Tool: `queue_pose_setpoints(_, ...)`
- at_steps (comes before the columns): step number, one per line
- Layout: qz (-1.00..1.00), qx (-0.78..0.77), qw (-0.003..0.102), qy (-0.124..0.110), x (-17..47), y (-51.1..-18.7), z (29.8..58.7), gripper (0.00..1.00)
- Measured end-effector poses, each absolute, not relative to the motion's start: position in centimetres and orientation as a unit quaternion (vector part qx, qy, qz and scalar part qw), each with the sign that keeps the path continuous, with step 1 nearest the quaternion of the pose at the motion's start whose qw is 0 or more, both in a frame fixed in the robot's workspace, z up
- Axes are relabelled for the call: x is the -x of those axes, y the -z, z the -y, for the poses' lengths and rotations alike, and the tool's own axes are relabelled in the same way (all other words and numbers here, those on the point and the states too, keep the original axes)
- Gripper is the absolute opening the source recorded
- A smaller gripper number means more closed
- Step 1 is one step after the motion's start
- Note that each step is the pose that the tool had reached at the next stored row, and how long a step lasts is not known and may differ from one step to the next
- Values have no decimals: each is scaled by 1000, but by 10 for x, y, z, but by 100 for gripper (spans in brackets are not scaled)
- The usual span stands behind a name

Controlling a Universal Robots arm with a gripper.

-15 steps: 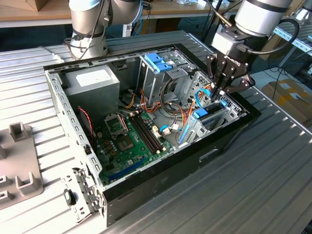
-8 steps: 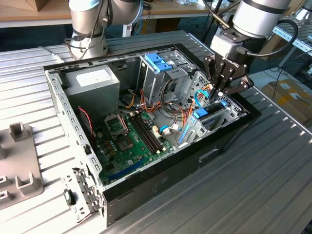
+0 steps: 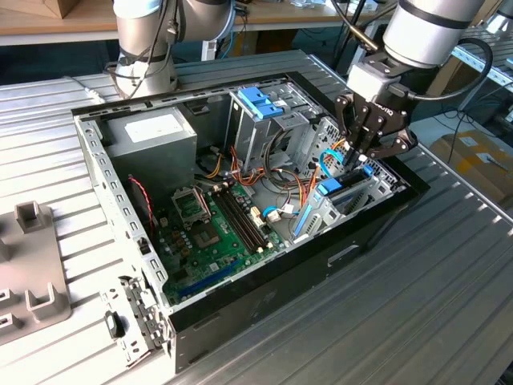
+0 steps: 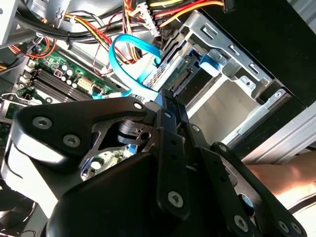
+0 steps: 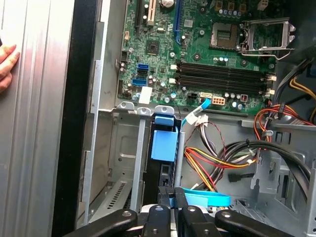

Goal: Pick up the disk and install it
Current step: 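Insert the first disk wire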

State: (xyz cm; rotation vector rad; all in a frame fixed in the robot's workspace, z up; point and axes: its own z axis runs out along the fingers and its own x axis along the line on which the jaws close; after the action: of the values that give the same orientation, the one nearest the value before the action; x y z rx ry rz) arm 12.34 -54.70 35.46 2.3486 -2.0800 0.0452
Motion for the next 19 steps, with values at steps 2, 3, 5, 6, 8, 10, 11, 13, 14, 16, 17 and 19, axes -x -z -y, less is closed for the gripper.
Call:
queue_pose_setpoints(2,663,-749,-3,-14,-123,-354,549,16)
queue_pose_setpoints(3,663,-749,-5,-14,-122,-354,550,16)
queue_pose_setpoints(5,663,-749,-6,-15,-119,-354,551,16)
queue_pose_setpoints(6,663,-749,-7,-15,-118,-353,551,16)
queue_pose_setpoints(8,663,-749,-10,-15,-117,-353,552,16)
queue_pose_setpoints(10,663,-749,-14,-13,-117,-352,552,16)
queue_pose_setpoints(11,663,-749,-18,-10,-117,-353,552,16)
queue_pose_setpoints(13,663,-749,-21,-9,-117,-353,553,16)
queue_pose_setpoints(14,663,-749,-22,-9,-117,-353,553,16)
queue_pose_setpoints(16,663,-748,-23,-11,-117,-353,554,16)
queue_pose_setpoints(17,663,-748,-24,-12,-117,-353,555,16)
queue_pose_setpoints(19,663,-748,-25,-13,-117,-353,556,16)
